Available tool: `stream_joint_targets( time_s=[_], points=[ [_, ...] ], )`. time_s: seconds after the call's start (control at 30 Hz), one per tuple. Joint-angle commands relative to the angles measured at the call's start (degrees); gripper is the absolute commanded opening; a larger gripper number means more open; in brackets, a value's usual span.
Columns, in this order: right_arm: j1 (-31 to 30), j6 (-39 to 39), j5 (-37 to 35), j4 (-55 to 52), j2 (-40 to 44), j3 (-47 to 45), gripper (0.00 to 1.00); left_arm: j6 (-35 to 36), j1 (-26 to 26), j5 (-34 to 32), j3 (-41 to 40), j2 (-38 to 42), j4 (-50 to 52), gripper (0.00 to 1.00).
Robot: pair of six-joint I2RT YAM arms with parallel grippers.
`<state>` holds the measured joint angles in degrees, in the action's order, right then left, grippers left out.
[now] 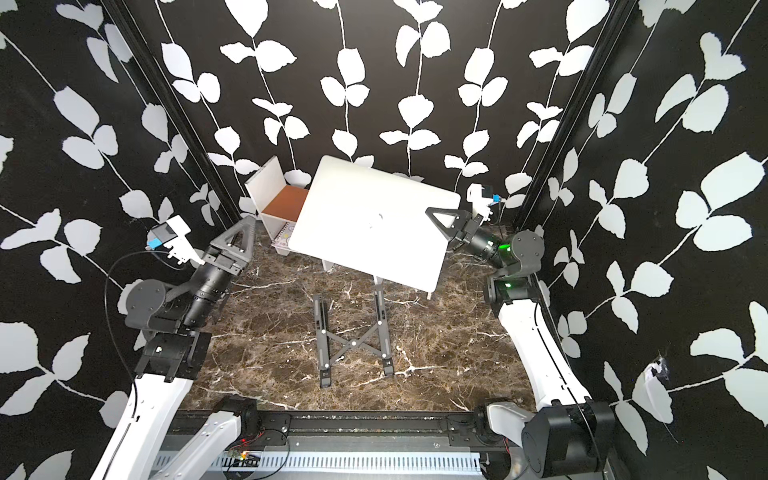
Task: Close the laptop lid and set it aside
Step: Pick up the laptop from the computer stand.
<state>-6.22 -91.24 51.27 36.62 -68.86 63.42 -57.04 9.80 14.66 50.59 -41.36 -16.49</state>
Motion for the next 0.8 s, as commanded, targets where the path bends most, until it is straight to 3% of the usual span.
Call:
stream_joint_targets(
  time_s=[0.0, 0.1, 0.23, 0.4, 0.57, 0.77],
  points=[
    [-0.1, 0.4, -12.6, 5.7, -0.6, 5.5, 0.00, -11.4, -0.1, -3.6, -3.3, -1.4, -6.7, 0.99],
    [-2.2, 0.7, -16.9, 6.3, -4.6, 9.5, 0.00, -13.6, 3.1, -1.1, -3.0, -4.8, -11.3, 0.99],
    [-6.4, 2.1, -20.1, 6.3, -9.2, 15.9, 0.00, -8.7, 13.0, -7.1, -2.0, -9.3, -16.2, 0.99],
    [-10.7, 3.4, -22.7, 5.4, -13.7, 21.3, 0.00, -7.5, 20.9, -13.9, -1.4, -17.7, -28.1, 0.98],
    [-13.9, 4.7, -22.9, 4.0, -16.1, 25.3, 0.00, -4.1, 23.5, -15.7, 4.4, -24.2, -32.1, 0.97],
    [-15.7, 5.2, -24.1, 4.6, -16.7, 25.8, 0.00, -2.3, 25.3, -18.7, 8.6, -30.2, -36.6, 0.80]
  ],
)
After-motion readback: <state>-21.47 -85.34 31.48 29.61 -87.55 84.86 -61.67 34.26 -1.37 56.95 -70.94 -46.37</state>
